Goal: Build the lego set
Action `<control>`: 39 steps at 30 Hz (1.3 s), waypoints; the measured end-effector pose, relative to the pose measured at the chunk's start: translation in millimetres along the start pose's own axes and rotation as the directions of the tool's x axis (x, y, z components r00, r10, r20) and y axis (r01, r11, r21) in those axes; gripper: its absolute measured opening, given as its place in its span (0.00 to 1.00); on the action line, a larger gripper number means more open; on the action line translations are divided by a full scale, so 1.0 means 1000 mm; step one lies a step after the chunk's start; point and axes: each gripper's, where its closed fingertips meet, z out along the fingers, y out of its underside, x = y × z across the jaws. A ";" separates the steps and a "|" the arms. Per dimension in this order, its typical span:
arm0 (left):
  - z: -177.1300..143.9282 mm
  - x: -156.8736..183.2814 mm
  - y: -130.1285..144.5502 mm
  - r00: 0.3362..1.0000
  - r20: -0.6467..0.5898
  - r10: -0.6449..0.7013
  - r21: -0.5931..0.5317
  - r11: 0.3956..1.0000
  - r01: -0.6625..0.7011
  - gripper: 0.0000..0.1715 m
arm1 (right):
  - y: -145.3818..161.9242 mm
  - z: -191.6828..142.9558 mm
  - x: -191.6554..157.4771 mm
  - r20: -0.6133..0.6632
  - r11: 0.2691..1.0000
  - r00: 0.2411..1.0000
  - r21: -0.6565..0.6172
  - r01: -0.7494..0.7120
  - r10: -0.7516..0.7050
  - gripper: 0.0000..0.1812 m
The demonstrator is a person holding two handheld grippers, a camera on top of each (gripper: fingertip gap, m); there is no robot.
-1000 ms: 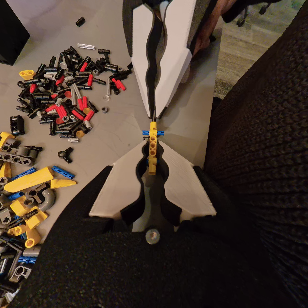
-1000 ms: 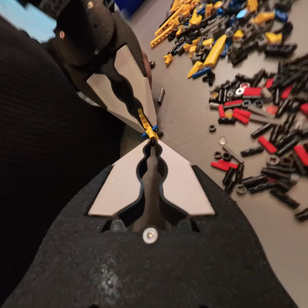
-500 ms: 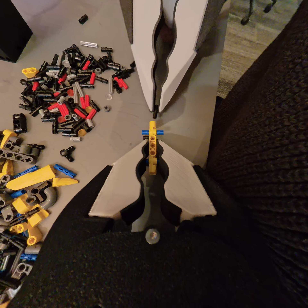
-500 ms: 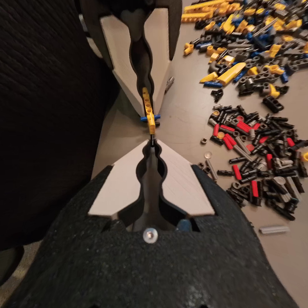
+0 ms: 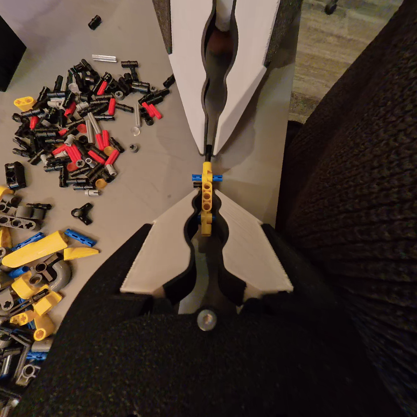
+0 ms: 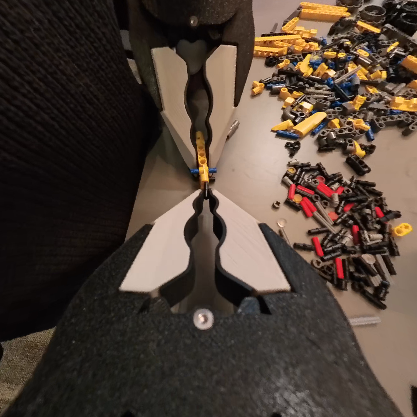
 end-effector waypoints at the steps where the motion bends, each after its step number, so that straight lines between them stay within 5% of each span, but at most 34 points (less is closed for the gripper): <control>1: 0.000 0.000 0.000 1.000 -0.001 0.000 0.000 1.000 0.000 0.04 | -0.001 0.001 -0.001 0.006 1.000 1.000 -0.001 0.007 -0.007 0.03; 30: -0.002 0.004 0.002 0.999 -0.041 -0.010 -0.002 1.000 0.010 0.04 | 0.000 0.003 -0.002 0.084 0.999 0.996 -0.024 -0.038 0.040 0.02; 39: -0.002 0.006 0.004 1.000 -0.028 0.009 -0.003 1.000 -0.009 0.04 | 0.000 0.002 -0.003 0.159 0.959 0.947 -0.015 -0.282 0.280 0.02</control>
